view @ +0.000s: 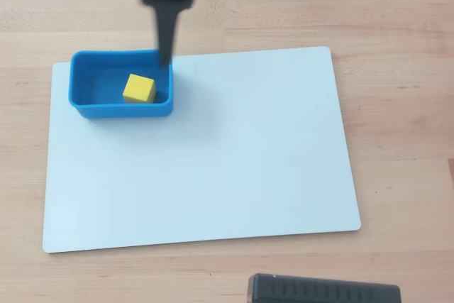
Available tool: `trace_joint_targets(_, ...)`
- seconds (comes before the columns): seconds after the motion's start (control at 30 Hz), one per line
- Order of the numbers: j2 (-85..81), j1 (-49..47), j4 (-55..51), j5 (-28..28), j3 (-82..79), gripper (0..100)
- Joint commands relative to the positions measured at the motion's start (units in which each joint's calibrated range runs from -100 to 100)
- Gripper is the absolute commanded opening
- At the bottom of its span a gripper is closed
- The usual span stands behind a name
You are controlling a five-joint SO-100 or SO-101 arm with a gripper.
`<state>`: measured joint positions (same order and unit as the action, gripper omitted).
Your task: Pick up yellow cube and drop it in the blue rectangular bin
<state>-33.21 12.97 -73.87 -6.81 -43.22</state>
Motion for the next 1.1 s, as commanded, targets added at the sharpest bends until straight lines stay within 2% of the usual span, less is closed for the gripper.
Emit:
trace_joint_targets(0.0,-16.44,-7.57,-1.93,0.88,-5.23,10)
trace_joint_targets(0.27,-23.59,-7.74,0.87,0.54,-11.78,0)
trace_joint_targets(0.77,-35.21,-11.94,18.87,0.93,-37.41,0)
trace_joint_targets(1.07,-46.07,-14.09,20.2,1.95,-46.69,0)
